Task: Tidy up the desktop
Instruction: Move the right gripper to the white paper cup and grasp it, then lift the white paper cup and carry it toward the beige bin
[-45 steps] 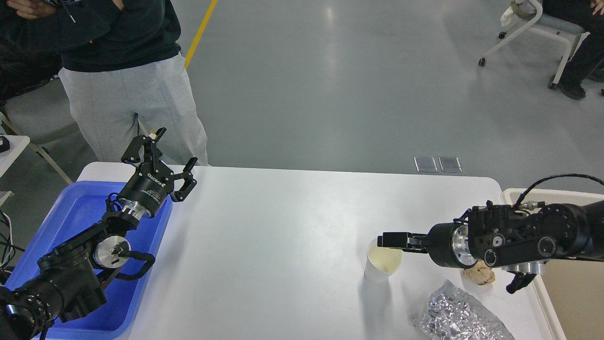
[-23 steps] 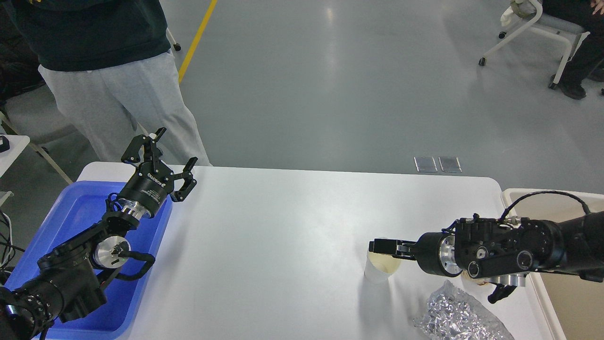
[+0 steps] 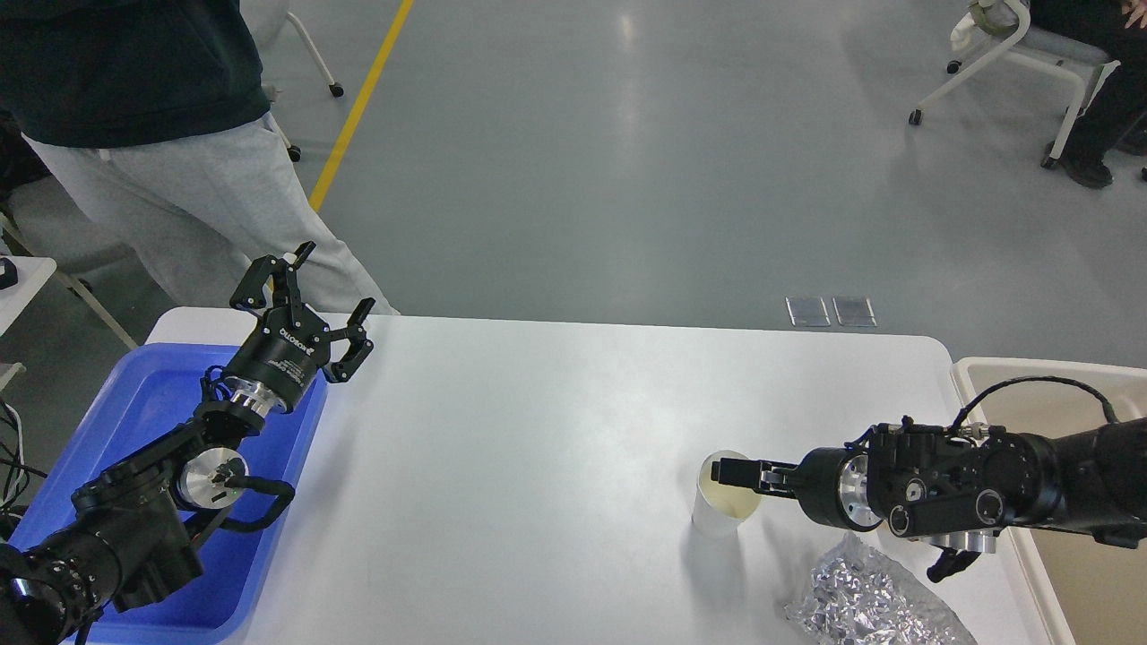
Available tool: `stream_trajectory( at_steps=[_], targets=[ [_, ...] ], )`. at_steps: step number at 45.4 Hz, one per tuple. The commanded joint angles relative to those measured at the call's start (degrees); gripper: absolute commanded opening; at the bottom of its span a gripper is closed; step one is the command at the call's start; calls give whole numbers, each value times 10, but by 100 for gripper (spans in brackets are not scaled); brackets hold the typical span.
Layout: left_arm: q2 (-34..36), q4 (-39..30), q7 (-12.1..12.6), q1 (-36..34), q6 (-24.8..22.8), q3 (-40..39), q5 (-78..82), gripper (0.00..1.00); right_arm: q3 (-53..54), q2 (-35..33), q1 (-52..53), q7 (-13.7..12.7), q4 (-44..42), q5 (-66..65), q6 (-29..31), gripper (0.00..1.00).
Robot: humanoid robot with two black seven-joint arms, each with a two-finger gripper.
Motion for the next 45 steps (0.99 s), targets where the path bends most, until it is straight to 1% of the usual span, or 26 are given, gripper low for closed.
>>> stream_trajectory(
  at_steps=[1,4,9,10,11,15,16,18,20,22,33,38,45],
  targets=[
    [0,0,0,0,0,0,0,100,-2,-4,-11,3,-8,-28,1,81],
    [0,0,0,0,0,0,0,100,-2,-6,-11,3,-9,-37,1,76],
    [0,0,0,0,0,0,0,100,-2,-8,-11,3,-9,-41,1,75],
    [0,0,0,0,0,0,0,100,-2,-8,-11,3,-9,-41,1,74],
    [0,0,0,0,0,0,0,100,-2,-9,-11,2,-9,-41,1,71],
    [0,0,0,0,0,0,0,100,-4,-11,-10,2,-9,-42,3,55],
    [0,0,0,0,0,0,0,100,-6,-11,-10,2,-9,-42,3,48],
    [0,0,0,0,0,0,0,100,-7,-11,-10,1,-9,-42,3,27],
    [0,0,0,0,0,0,0,100,-8,-12,-9,1,-8,-42,4,9],
    [0,0,0,0,0,0,0,100,-8,-15,-8,1,-8,-42,4,0],
    [0,0,0,0,0,0,0,100,-10,-26,1,5,1,-43,3,0],
    [0,0,0,0,0,0,0,100,-8,-40,10,7,16,-43,3,0],
    [0,0,0,0,0,0,0,100,-3,-82,43,33,74,-42,7,0]
  ],
)
